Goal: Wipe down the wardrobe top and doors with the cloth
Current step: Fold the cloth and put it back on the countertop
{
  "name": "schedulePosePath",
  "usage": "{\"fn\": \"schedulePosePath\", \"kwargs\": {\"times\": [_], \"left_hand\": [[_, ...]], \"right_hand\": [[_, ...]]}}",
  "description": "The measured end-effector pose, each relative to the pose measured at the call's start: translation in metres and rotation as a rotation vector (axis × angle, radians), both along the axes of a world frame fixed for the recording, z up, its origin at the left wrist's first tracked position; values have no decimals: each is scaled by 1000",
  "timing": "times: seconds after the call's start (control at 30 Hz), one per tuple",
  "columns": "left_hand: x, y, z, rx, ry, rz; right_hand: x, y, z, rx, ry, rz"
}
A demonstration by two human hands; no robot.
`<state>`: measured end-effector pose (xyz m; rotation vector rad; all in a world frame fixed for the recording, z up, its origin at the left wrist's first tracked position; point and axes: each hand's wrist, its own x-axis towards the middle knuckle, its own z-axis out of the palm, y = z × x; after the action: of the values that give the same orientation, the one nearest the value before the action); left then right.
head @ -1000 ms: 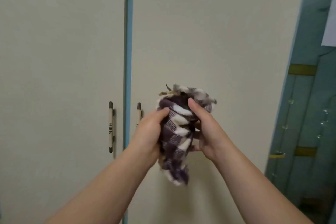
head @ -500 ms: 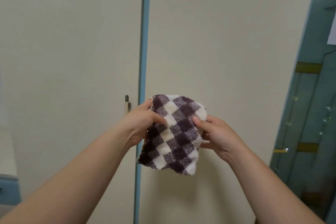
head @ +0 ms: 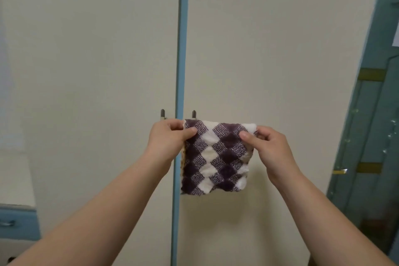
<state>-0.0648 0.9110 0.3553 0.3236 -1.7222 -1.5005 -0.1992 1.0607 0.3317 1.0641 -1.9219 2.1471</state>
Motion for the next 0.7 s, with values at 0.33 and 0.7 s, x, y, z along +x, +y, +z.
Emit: {"fn": "schedulePosePath", "kwargs": {"times": [0.33, 0.7], "left_hand": [[41, -42, 1, -1, 224, 125], [119, -123, -7, -20, 191, 186]], "right_hand": [[39, -78, 1, -328, -122, 434], [86, -200, -8, -271, -12, 839]]}}
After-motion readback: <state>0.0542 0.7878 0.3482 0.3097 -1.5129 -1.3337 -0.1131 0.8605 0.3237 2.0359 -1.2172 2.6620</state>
